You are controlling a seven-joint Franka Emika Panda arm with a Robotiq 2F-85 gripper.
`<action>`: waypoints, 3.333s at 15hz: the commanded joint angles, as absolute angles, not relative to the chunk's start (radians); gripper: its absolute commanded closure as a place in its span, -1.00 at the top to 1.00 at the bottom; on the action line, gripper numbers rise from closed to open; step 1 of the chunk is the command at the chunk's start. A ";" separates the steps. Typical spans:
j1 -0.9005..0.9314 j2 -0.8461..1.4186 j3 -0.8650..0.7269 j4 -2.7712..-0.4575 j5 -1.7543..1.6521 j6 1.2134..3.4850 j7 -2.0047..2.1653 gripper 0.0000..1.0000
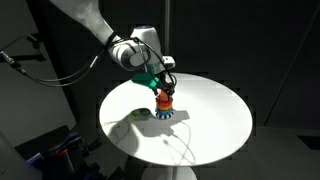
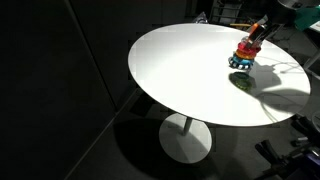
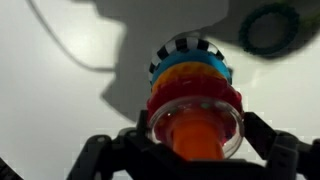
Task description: Take the clear ring off the stack and put it on the table
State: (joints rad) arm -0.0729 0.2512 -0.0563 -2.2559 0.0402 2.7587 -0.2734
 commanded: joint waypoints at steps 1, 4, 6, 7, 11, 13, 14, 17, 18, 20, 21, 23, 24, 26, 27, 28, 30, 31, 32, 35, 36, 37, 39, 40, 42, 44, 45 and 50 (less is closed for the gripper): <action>-0.070 0.212 -0.065 -2.263 -0.022 2.742 -0.215 0.36; -0.069 0.175 -0.062 -2.276 -0.044 2.731 -0.188 0.36; -0.072 0.146 -0.056 -2.285 -0.033 2.724 -0.190 0.36; -0.073 0.132 -0.054 -2.289 -0.029 2.719 -0.192 0.36; -0.068 0.066 -0.059 -2.314 -0.038 2.706 -0.177 0.36; -0.067 0.031 -0.055 -2.327 -0.030 2.696 -0.177 0.36; -0.065 0.014 -0.052 -2.333 -0.021 2.689 -0.181 0.36; -0.056 -0.035 -0.037 -2.344 0.031 2.661 -0.230 0.36; -0.050 -0.048 -0.032 -2.348 0.051 2.651 -0.246 0.36; -0.032 -0.065 -0.025 -2.352 0.112 2.622 -0.296 0.36; -0.024 -0.070 -0.024 -2.354 0.130 2.608 -0.309 0.36; -0.012 -0.083 -0.025 -2.351 0.146 2.560 -0.320 0.96; -0.010 -0.087 -0.028 -2.349 0.150 2.538 -0.320 1.00; -0.009 -0.083 -0.034 -2.345 0.166 2.501 -0.325 1.00; -0.010 -0.083 -0.037 -2.342 0.179 2.475 -0.330 1.00; -0.010 -0.085 -0.041 -2.335 0.203 2.433 -0.343 1.00; -0.014 -0.087 -0.050 -2.323 0.246 2.356 -0.367 1.00; -0.017 -0.089 -0.054 -2.317 0.261 2.317 -0.374 1.00; -0.020 -0.092 -0.060 -2.308 0.274 2.270 -0.378 1.00; -0.028 -0.106 -0.075 -2.284 0.270 2.159 -0.356 1.00; -0.030 -0.111 -0.078 -2.276 0.262 2.132 -0.348 1.00; -0.032 -0.117 -0.080 -2.270 0.255 2.110 -0.337 1.00; -0.036 -0.127 -0.083 -2.262 0.243 2.081 -0.320 1.00; -0.036 -0.130 -0.084 -2.258 0.237 2.070 -0.311 1.00; -0.039 -0.138 -0.083 -2.253 0.218 2.052 -0.289 1.00; -0.039 -0.147 -0.081 -2.253 0.194 2.043 -0.262 1.00; -0.040 -0.151 -0.080 -2.253 0.180 2.040 -0.248 1.00; -0.032 -0.149 -0.082 -2.270 0.168 2.072 -0.247 1.00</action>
State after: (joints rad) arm -0.0305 -0.1495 -0.0843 -2.2718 0.1673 2.0740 -0.2468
